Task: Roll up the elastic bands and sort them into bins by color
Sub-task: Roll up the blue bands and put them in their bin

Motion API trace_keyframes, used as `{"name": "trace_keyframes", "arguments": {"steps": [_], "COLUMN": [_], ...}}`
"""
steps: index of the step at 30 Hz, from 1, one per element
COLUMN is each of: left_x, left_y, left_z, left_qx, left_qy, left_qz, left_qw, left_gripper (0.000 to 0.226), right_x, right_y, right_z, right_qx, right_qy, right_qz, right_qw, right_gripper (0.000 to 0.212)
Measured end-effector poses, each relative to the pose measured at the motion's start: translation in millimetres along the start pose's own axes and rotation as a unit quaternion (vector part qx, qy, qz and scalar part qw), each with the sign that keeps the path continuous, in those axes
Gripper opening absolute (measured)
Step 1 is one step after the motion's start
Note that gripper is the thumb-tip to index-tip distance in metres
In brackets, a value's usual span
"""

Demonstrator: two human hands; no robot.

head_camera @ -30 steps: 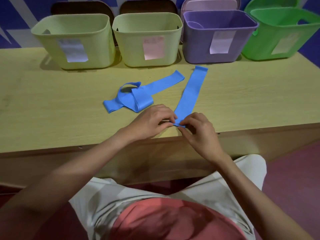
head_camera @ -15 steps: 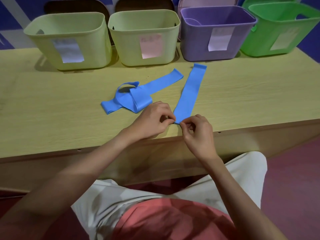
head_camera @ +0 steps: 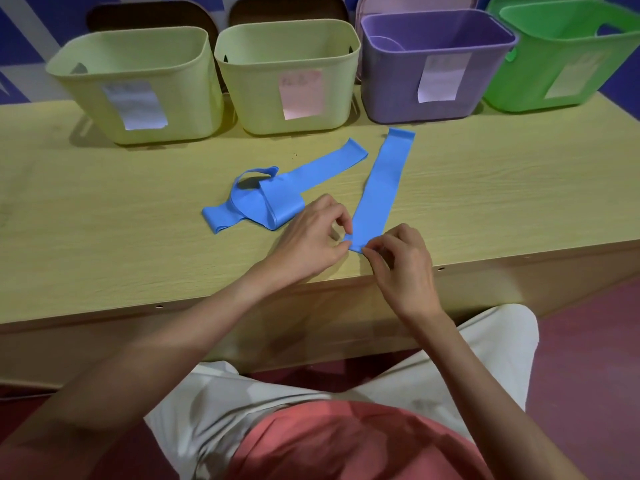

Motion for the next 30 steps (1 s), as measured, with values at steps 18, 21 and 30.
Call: {"name": "trace_keyframes", "arguments": {"steps": [18, 21, 30], "left_x": [3, 1, 2], "left_y": [1, 4, 8], "left_z": [-1, -4, -5], "left_qx": [-0.029, -0.034, -0.023], "left_qy": [0.037, 0.016, 0.05], "left_qz": [-0.037, -0.029, -0.027], "left_qw": [0.998, 0.999, 0.998], "left_gripper": [0.01, 0.012, 0.007], "right_x": [-6, -6, -16], "right_y": [2, 0, -2], "right_z": [-1, -4, -3], "right_qx": [-0.02, -0.04, 0.005], "right_qy": [0.045, 0.046, -0.038], "right_qz": [-0.038, -0.043, -0.038], "right_qw": [0.998, 0.997, 0.999], "right_gripper": [0.003, 0.009, 0.005]}}
Point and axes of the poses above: each hand's wrist, its own z-axis away from the middle knuckle, its own y-axis out of the palm, x = y × z, the point moved 2 cm from there along -z, towards the middle knuckle, and after that the axes turned 1 degree about -z, right-handed, at the moved point
